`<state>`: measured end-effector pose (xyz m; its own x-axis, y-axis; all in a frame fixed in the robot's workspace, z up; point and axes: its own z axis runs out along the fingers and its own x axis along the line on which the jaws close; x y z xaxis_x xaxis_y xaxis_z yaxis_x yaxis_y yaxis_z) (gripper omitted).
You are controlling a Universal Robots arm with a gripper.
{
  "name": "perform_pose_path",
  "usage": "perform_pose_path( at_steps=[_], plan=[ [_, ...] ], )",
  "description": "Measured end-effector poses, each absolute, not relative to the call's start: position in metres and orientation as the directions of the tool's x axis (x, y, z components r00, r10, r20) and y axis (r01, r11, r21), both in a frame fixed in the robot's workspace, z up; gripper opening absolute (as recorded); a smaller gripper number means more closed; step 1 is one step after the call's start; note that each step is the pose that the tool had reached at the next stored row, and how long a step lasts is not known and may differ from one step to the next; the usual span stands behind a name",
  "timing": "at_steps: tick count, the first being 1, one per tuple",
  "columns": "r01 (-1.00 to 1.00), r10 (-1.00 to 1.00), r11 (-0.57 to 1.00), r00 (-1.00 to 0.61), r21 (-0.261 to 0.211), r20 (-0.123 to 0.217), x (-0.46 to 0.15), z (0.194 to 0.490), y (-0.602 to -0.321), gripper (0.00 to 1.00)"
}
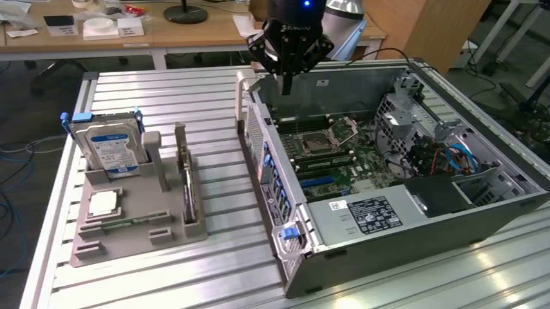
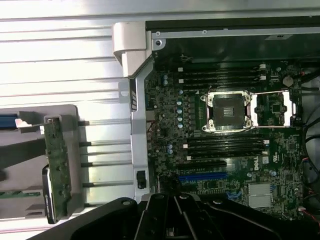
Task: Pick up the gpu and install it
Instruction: 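Reach for the gpu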
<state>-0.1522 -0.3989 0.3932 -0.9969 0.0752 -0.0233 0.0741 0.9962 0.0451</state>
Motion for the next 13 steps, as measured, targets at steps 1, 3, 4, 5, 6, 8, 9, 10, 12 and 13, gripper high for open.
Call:
perform_pose_path(
  at_steps=[1, 3, 4, 5, 6, 8, 9, 10, 12, 13],
  plan=[
    [0.074, 0.075, 0.996, -0.997, 0.045, -0.023, -0.155, 0.393, -0.399, 0.11],
    [0.074, 0.075, 0.996, -0.997, 0.045, -0.023, -0.16, 0.393, -0.399, 0.11],
    [0.074, 0.075, 0.996, -0.997, 0.045, -0.023, -0.162, 0.393, -0.399, 0.11],
    [0.074, 0.075, 0.996, -0.997, 0.045, -0.023, -0.164, 0.393, -0.399, 0.11],
    [0.074, 0.075, 0.996, -0.997, 0.045, -0.023, -0.166, 0.393, -0.399, 0.11],
    [0.074, 0.075, 0.996, -0.997, 0.045, -0.023, -0.171, 0.393, -0.399, 0.11],
    [0.074, 0.075, 0.996, -0.997, 0.045, -0.023, -0.173, 0.393, -0.399, 0.11],
    [0.074, 0.075, 0.996, -0.997, 0.045, -0.023, -0.176, 0.393, -0.399, 0.11],
    [0.074, 0.075, 0.996, -0.997, 0.045, -0.023, -0.179, 0.393, -0.399, 0.11],
    [0.073, 0.074, 0.996, -0.997, 0.045, -0.023, -0.18, 0.393, -0.399, 0.11]
  ],
)
